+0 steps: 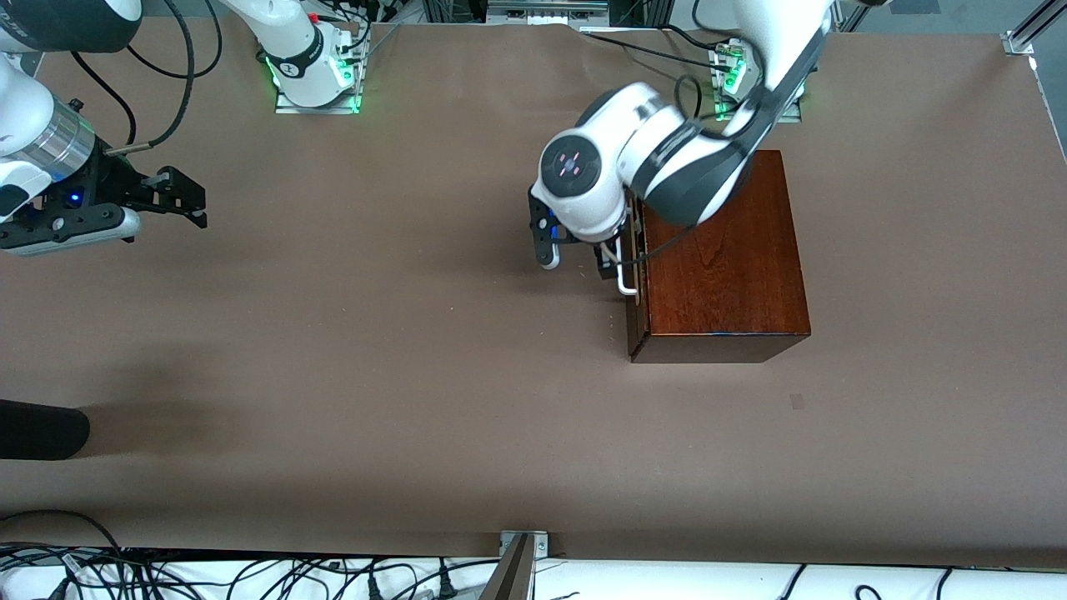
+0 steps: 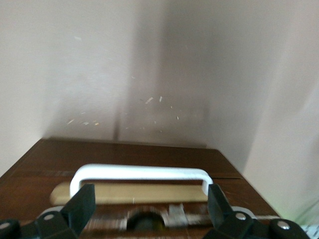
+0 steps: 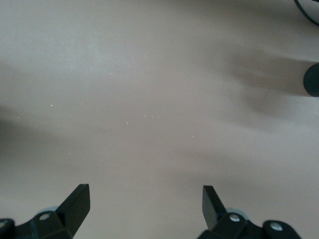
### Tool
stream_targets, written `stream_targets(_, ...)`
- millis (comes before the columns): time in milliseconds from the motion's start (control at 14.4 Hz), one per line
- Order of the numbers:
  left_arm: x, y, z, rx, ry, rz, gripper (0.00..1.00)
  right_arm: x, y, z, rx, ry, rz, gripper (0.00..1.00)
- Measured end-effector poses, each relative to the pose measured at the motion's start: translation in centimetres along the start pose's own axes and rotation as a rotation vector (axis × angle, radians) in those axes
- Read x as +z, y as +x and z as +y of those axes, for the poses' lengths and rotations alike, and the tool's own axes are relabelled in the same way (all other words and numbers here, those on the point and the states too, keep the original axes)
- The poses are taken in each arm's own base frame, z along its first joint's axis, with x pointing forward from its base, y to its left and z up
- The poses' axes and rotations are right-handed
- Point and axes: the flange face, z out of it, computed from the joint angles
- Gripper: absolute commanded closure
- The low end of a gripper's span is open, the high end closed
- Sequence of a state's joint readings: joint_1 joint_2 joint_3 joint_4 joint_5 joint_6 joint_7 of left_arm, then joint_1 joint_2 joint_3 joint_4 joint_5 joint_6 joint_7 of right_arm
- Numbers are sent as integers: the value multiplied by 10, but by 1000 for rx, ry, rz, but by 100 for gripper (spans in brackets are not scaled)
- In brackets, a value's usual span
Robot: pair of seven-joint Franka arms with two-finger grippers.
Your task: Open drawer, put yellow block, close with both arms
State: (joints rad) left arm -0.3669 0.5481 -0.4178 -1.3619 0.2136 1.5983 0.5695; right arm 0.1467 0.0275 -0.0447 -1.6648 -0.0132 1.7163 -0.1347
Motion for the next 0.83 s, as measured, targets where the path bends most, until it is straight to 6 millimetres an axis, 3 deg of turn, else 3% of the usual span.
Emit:
stream_targets(139, -49, -46, -17, -132, 18, 70, 0, 0, 0, 0, 0, 0, 0, 0)
stream_targets(348, -99, -144, -60, -300, 43, 120, 0, 0, 0, 0, 0, 0, 1, 0)
stream_targets(487, -114, -201, -77, -393, 34, 115, 0, 0, 0, 0, 0, 0, 1, 0)
stream_targets(834, -150, -309, -97, -730, 55, 124, 0, 0, 0, 0, 0, 0, 1, 0)
